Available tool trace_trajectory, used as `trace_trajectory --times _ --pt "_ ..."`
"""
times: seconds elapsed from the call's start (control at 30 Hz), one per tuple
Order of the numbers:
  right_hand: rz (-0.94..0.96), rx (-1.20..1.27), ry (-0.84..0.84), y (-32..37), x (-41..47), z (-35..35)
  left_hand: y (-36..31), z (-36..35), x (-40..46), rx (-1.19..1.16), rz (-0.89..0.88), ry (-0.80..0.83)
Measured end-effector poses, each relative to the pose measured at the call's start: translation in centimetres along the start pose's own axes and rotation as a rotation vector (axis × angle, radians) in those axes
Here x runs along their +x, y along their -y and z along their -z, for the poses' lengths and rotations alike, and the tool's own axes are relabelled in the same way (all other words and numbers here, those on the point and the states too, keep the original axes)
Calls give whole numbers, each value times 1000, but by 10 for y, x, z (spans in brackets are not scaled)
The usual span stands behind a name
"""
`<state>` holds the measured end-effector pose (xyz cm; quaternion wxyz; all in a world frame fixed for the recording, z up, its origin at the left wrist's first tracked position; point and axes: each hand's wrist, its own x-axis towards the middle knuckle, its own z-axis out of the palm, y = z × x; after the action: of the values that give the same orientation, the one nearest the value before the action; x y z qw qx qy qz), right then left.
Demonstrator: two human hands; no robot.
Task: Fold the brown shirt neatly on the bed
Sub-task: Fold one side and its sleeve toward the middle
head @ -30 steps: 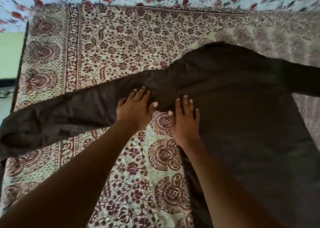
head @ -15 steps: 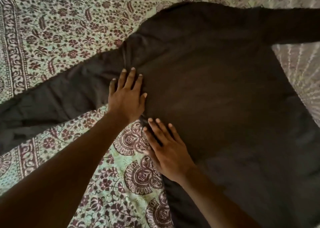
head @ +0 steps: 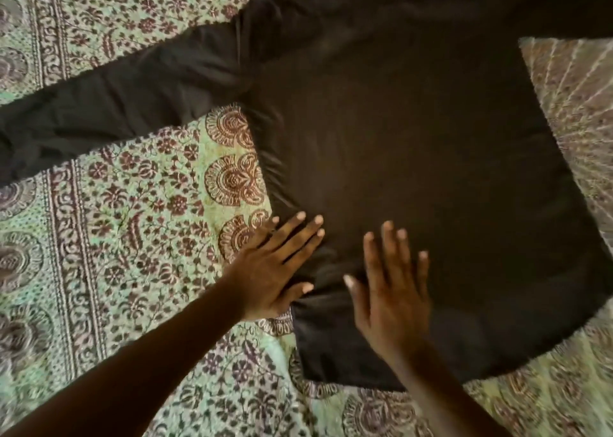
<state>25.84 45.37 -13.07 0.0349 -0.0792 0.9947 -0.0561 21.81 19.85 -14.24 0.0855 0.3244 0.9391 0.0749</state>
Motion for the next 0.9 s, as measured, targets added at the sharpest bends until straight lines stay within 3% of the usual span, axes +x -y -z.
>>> trace_trajectory --times 0.1,0.23,0.37,0.5,0.7,0.83,0.9 --pt "-147 -69 57 -20 14 2 -28 -7 -31 -29 -89 28" --pt "2 -59 120 -21 -27 -14 -51 -10 -61 -57 -165 27" --pt "147 -2 172 -22 -97 -21 -63 -2 -48 -111 26 -94" --pt "248 86 169 -30 -132 -12 -83 1 -17 -79 181 -68" --pt "-13 128 -113 -26 -58 9 -126 -29 -58 -47 87 1" --pt "16 98 -67 -4 12 3 -139 -35 -108 -114 -64 -6" --pt "37 43 -12 10 19 -7 -136 -27 -115 -214 -53 -127"
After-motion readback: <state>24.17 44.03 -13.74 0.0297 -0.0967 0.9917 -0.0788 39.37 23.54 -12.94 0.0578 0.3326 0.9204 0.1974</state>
